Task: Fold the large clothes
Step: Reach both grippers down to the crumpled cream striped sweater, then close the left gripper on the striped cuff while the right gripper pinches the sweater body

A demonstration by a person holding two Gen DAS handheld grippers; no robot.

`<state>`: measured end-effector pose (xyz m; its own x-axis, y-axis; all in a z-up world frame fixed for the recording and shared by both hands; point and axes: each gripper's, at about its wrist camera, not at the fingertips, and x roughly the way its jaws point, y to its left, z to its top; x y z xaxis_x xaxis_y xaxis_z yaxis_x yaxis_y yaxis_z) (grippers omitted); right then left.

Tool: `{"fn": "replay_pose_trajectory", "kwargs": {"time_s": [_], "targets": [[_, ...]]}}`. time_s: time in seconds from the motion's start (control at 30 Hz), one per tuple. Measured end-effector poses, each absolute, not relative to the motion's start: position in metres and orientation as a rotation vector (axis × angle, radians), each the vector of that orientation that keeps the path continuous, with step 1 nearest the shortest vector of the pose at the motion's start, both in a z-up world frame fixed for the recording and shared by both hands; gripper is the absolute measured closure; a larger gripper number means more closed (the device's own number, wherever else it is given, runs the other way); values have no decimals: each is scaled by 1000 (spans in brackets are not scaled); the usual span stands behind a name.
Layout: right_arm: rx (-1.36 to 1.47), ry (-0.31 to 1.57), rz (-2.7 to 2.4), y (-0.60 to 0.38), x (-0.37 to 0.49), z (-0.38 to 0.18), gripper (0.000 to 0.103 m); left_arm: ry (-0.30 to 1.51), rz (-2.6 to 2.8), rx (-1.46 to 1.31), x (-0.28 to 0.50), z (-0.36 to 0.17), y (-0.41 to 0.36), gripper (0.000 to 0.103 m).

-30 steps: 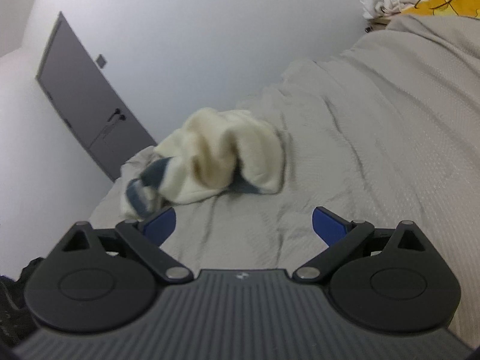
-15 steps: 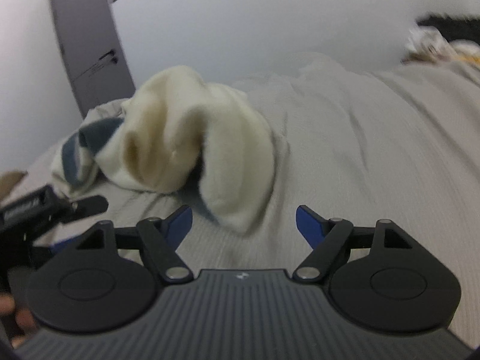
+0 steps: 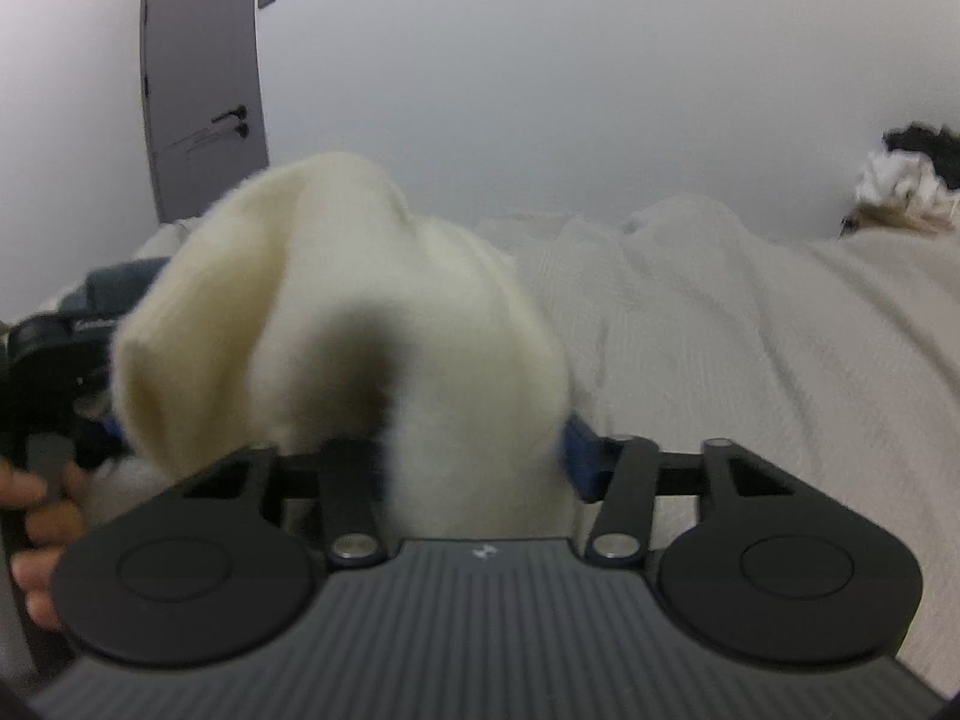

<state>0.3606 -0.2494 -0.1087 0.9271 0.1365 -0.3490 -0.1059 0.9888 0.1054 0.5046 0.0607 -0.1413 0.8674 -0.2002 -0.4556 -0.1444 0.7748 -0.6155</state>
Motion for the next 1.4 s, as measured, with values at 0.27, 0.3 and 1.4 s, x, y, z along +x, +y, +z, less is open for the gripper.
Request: {"fn": "replay_pose_trajectory", "kwargs": {"time_s": [0.27,0.3,1.4], "targets": [[43,274,92,-258,334,-87,78,515,-30,-611,482,-100,71,95],[38,267,85,-259,331,-82,79,502,-24,-613,476,-91,74,95],[46,390,140,-336,121,34,92,403,-7,-629,137,29,145,96]]}}
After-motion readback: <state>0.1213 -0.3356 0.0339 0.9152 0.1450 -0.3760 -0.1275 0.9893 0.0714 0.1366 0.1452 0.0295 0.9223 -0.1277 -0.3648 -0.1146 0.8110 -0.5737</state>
